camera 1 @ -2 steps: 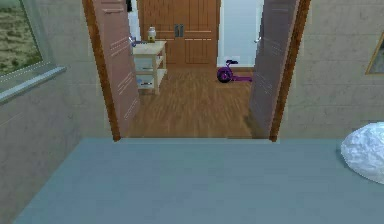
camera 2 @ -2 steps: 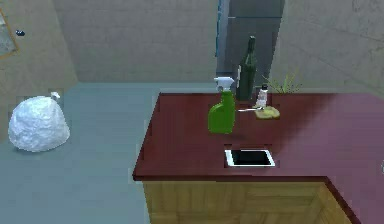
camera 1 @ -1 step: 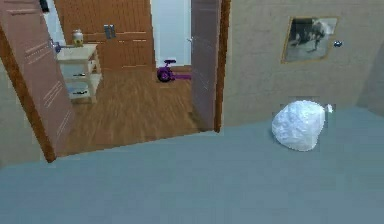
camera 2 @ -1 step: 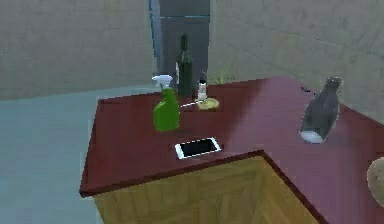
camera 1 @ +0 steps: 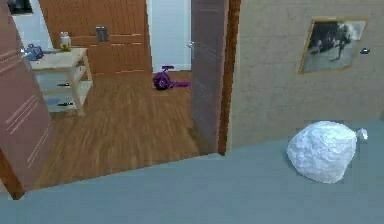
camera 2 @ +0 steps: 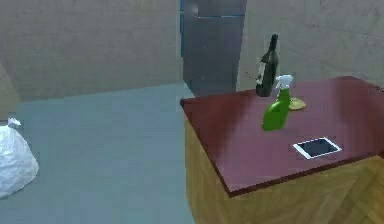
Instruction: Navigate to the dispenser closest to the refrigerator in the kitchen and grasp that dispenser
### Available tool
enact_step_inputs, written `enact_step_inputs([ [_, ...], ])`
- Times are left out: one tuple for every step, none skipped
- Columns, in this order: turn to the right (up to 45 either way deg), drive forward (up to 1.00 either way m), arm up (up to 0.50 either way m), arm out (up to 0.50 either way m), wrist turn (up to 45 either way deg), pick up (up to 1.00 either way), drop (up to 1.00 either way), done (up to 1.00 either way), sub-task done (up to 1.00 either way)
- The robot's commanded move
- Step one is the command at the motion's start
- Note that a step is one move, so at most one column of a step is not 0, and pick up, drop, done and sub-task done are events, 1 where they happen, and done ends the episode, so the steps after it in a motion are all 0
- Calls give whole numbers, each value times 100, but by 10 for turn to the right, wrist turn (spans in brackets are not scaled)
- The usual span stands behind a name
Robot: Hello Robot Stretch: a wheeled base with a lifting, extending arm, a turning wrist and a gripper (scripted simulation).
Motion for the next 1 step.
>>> enact_step_inputs([
  [390, 0, 0, 0, 0, 0, 0, 0, 0],
])
